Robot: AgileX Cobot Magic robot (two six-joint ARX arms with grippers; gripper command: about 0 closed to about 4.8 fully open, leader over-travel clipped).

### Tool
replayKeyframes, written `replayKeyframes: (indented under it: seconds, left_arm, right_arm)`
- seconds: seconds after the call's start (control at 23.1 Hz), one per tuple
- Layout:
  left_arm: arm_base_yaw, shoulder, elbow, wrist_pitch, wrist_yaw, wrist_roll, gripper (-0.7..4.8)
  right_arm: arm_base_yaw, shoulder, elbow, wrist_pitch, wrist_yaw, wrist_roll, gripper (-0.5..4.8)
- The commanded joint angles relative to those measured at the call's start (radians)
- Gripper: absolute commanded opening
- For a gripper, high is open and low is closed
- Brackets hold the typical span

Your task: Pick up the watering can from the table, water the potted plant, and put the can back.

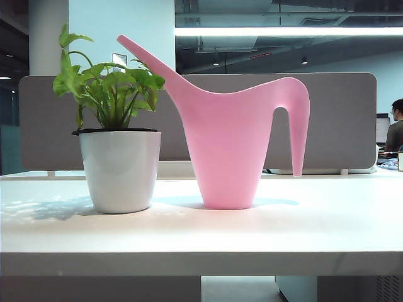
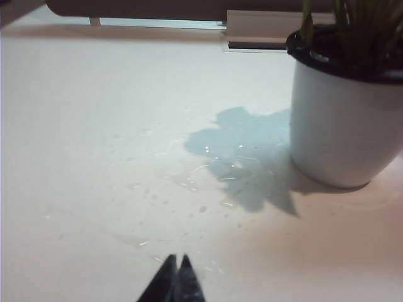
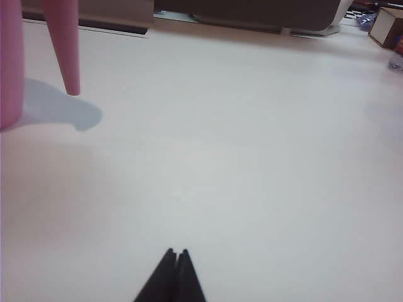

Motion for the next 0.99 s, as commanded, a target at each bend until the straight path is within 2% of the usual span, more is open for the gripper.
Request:
replayKeyframes:
  seconds: [0.04, 0.52, 0.69, 0.99]
  left_arm:
    - [-0.001, 0.001, -0.001, 0.000, 0.008, -0.021, 0.03]
    - [-0.001, 0.001, -0.001, -0.002, -0.008, -0.012, 0.03]
    - [-0.001, 0.001, -0.001, -0.002, -0.007, 0.053, 0.03]
    - [-0.001, 0.001, -0.001, -0.002, -0.006, 0.054, 0.03]
  right_arm:
    - [0.001, -0.001, -0.005, 0.011, -0.003, -0.003, -0.05]
    - [0.002, -0.001, -0.005, 0.008, -0.040, -0.002, -0.05]
    - [0.001, -0.001, -0.005, 0.009, -0.048, 0.024, -0.05]
    - [0.001, -0.001, -0.005, 0.009, -0.048, 0.024, -0.05]
